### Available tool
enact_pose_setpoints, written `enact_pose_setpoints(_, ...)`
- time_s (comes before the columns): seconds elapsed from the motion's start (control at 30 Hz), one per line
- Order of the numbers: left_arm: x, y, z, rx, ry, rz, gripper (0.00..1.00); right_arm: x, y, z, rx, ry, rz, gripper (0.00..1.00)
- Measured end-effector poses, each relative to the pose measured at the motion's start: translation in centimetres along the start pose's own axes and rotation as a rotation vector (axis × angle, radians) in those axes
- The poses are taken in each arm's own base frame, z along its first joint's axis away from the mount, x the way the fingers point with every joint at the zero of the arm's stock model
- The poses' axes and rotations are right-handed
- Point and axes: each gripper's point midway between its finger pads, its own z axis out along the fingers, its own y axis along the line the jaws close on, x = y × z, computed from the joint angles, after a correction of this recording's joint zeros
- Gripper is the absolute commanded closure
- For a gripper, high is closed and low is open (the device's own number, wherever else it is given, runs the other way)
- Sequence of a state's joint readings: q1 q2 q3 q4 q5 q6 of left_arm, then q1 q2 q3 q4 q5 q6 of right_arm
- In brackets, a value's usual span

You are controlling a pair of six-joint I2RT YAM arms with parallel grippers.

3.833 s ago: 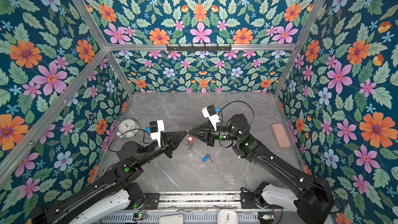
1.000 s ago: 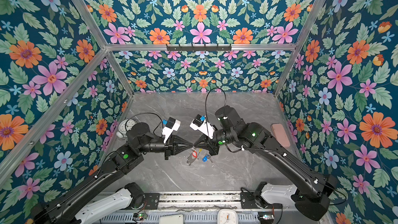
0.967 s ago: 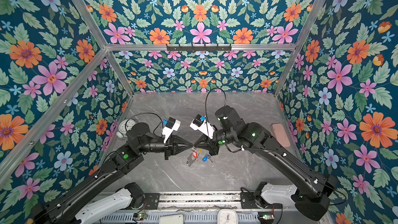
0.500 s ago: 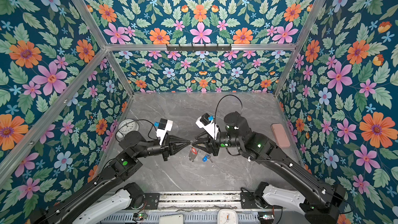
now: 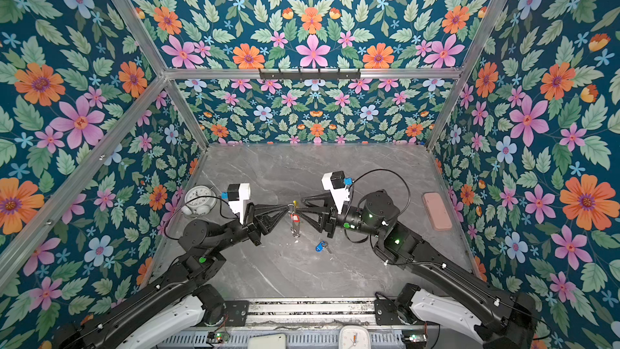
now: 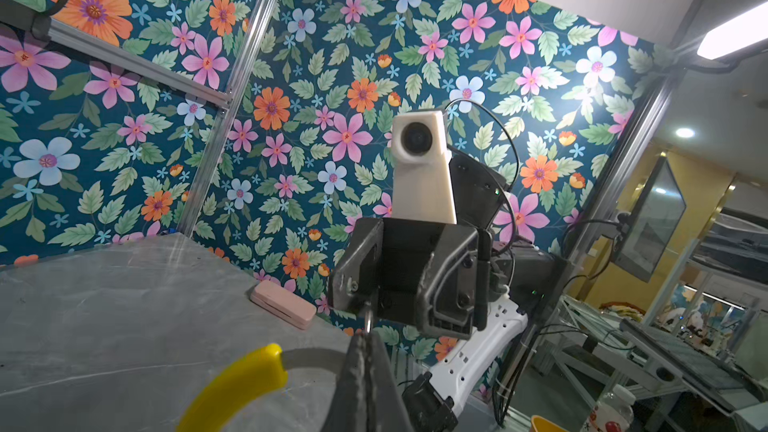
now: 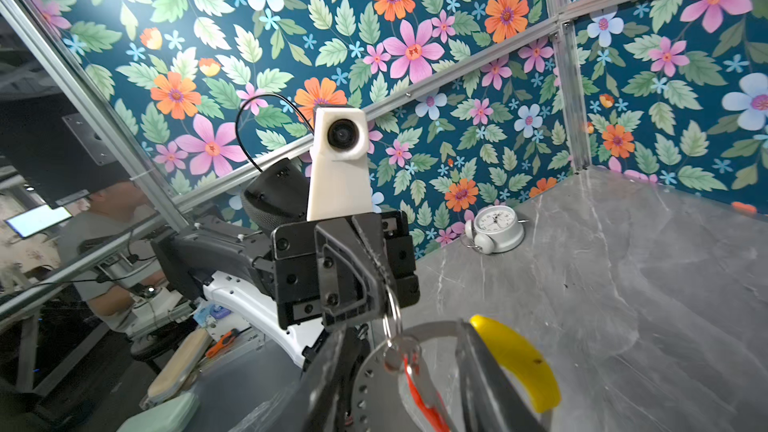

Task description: Remove the keys from the keyring

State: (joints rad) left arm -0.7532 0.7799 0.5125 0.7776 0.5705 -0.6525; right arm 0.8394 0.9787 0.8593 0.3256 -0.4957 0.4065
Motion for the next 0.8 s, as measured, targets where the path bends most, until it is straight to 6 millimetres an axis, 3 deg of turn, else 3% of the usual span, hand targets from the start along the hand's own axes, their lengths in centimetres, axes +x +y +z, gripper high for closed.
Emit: enact_pose_setpoints(0.8,-0.9,-0.4,0.1,0.03,-0.053,-0.014,1.0,-0.5,0.9,1.2,-0.077,0.008,0.045,1.0)
